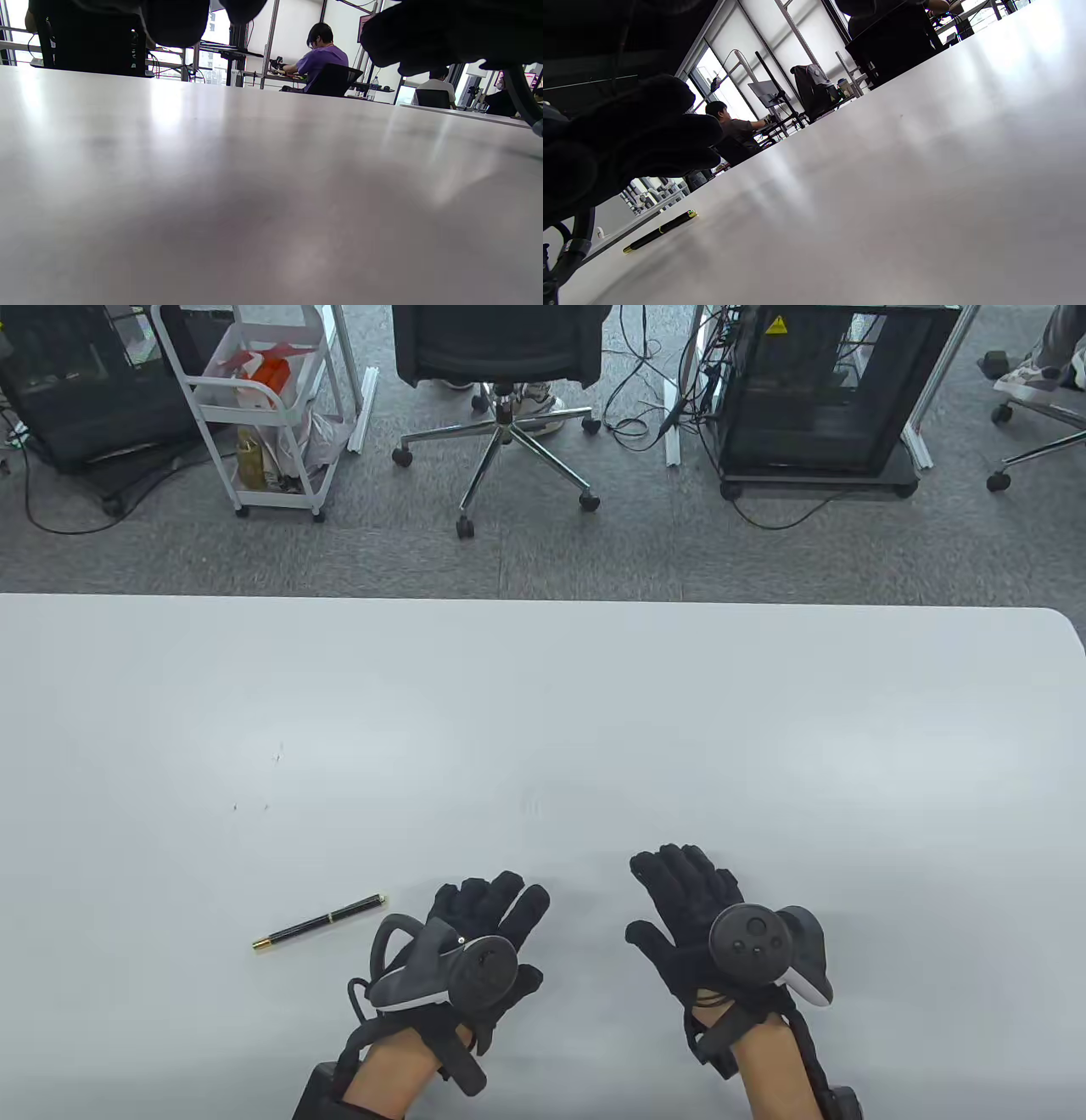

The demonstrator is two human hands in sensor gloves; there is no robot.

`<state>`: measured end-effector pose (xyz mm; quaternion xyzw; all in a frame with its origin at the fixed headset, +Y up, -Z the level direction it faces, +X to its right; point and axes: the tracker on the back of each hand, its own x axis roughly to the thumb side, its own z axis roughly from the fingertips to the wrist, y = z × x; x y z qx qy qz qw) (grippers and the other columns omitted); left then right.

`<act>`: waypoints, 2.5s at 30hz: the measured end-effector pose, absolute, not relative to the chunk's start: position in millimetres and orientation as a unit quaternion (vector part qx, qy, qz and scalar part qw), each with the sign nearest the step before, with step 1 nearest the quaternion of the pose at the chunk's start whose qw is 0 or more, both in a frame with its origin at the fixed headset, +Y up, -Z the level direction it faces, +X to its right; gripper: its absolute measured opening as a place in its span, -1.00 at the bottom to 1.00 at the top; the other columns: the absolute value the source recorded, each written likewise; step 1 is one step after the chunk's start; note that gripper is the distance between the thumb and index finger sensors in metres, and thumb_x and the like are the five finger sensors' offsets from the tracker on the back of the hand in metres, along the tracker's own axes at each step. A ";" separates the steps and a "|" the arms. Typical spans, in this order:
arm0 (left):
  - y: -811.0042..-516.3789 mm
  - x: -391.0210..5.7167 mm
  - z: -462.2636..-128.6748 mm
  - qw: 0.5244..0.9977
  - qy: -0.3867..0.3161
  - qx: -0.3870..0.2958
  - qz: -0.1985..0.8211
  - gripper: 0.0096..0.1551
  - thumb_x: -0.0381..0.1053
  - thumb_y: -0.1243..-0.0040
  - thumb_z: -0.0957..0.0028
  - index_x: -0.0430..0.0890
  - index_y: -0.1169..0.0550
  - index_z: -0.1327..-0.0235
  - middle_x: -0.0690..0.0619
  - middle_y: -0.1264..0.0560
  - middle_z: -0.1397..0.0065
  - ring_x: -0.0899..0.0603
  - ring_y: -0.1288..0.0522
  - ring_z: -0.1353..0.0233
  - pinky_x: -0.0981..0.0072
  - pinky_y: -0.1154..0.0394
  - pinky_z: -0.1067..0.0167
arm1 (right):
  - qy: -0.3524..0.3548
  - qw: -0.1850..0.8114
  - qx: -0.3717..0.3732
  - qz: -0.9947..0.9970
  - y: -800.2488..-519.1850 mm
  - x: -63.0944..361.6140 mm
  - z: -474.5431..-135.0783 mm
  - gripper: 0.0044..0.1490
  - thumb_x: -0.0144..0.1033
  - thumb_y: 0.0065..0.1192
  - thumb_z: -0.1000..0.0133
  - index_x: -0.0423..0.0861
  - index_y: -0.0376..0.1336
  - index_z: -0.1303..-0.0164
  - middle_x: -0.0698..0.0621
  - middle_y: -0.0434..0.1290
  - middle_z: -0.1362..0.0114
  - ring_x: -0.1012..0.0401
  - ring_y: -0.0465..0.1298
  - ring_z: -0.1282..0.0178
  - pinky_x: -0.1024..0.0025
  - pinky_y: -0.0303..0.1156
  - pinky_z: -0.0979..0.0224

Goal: Remove fountain pen cap from fountain pen with right hand

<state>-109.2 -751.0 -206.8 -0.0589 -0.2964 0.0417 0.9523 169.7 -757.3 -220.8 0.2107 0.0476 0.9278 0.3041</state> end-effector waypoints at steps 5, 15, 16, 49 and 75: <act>-747.3 -115.1 -208.6 0.956 -0.283 -0.052 0.060 -0.04 0.42 0.20 0.24 0.17 0.13 -0.42 -0.19 -0.03 -0.65 -0.52 -0.23 -0.58 -0.51 -0.15 -0.33 | 0.057 0.292 0.212 0.931 -758.2 166.6 -218.8 -0.07 0.31 -0.11 -0.17 0.20 -0.25 -0.67 -0.27 -0.09 -0.76 -0.31 -0.08 -0.73 -0.43 -0.20 -0.58; -745.8 -122.7 -214.1 0.956 -0.272 -0.046 0.097 -0.05 0.41 0.19 0.24 0.16 0.09 -0.42 -0.19 -0.06 -0.64 -0.51 -0.26 -0.56 -0.50 -0.16 -0.33 | 0.054 0.303 0.213 0.927 -759.3 168.9 -219.9 -0.08 0.30 -0.09 -0.17 0.17 -0.21 -0.67 -0.29 -0.04 -0.74 -0.31 -0.03 -0.72 -0.42 -0.17 -0.58; -745.7 -122.7 -214.3 0.956 -0.272 -0.047 0.098 -0.05 0.41 0.19 0.24 0.16 0.09 -0.43 -0.19 -0.06 -0.64 -0.50 -0.26 -0.56 -0.50 -0.16 -0.33 | 0.056 0.302 0.212 0.928 -760.1 169.2 -220.0 -0.08 0.30 -0.09 -0.17 0.17 -0.20 -0.67 -0.29 -0.04 -0.74 -0.31 -0.03 -0.72 -0.42 -0.16 -0.57; -744.0 -121.7 -210.6 0.957 -0.273 -0.042 0.087 -0.07 0.40 0.18 0.24 0.15 0.03 -0.43 -0.20 -0.14 -0.62 -0.49 -0.33 -0.53 -0.49 -0.20 -0.31 | 0.069 0.306 0.208 0.927 -759.7 167.0 -216.6 -0.10 0.26 -0.06 -0.17 0.13 -0.14 -0.67 -0.31 0.03 -0.71 -0.31 0.04 -0.69 -0.42 -0.14 -0.57; -747.8 -116.4 -209.2 0.952 -0.292 -0.049 0.075 -0.09 0.38 0.16 0.23 0.14 -0.03 -0.43 -0.19 -0.21 -0.59 -0.46 -0.38 -0.50 -0.47 -0.23 -0.31 | 0.071 0.297 0.218 0.927 -755.9 162.2 -217.6 -0.11 0.24 -0.04 -0.18 0.11 -0.10 -0.67 -0.31 0.06 -0.70 -0.31 0.05 -0.69 -0.42 -0.14 -0.57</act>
